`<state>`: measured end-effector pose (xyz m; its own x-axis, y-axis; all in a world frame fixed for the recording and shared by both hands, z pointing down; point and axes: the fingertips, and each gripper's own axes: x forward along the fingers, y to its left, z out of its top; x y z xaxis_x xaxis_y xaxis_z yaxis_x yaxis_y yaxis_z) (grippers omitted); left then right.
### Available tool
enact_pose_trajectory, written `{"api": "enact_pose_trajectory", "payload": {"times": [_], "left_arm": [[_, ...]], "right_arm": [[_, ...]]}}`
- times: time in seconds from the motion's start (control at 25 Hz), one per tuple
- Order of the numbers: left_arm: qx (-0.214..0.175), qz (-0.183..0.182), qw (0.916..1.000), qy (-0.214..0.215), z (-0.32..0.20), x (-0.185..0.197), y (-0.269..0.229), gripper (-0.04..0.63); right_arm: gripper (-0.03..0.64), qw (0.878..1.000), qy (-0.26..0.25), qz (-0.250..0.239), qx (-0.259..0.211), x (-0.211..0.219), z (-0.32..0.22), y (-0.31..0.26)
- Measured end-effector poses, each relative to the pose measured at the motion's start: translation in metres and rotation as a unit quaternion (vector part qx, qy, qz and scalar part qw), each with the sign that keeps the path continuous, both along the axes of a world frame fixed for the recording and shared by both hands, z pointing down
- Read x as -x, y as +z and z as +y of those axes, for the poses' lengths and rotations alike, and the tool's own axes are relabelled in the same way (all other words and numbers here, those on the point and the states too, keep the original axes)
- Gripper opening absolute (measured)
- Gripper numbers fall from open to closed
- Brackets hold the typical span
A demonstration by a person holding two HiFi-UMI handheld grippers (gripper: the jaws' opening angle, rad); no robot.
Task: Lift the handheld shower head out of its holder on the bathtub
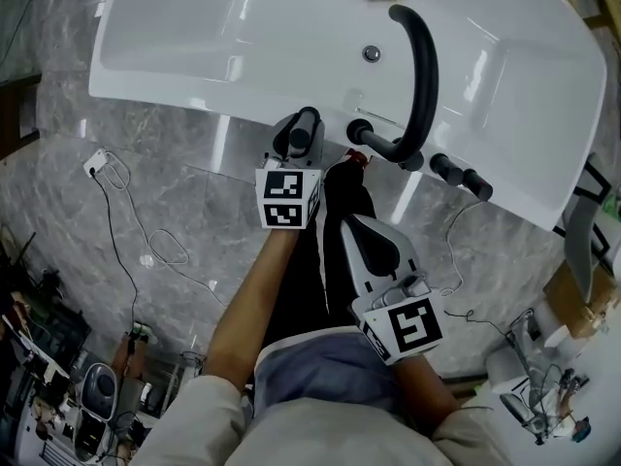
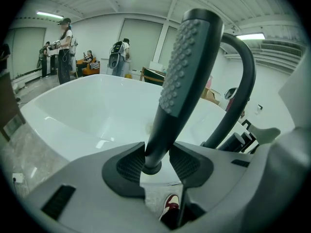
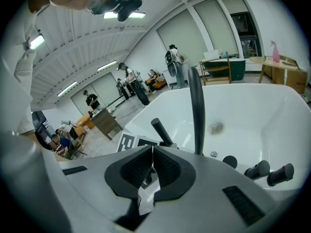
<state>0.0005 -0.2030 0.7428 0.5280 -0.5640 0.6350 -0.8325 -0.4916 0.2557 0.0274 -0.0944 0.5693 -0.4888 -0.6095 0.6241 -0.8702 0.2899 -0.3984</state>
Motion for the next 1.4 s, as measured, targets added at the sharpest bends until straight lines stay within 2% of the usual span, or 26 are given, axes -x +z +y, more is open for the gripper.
{"api": "enact_pose_trajectory", "payload": {"times": [0.8,0.92,1.4], "left_arm": [[-0.008,-0.037,0.9992,-0.015,-0.011,-0.001,0.012,0.141],[-0.006,-0.040,0.9991,-0.007,-0.007,-0.004,0.009,0.140],[-0.007,-0.050,0.9984,-0.026,0.000,0.007,-0.012,0.140]], "right_arm": [[0.023,1.000,0.007,-0.003,0.007,-0.010,0.002,0.006],[0.023,1.000,0.010,-0.002,0.006,-0.012,0.003,0.006],[0.023,1.000,0.013,-0.006,-0.005,-0.006,0.002,-0.005]]}}
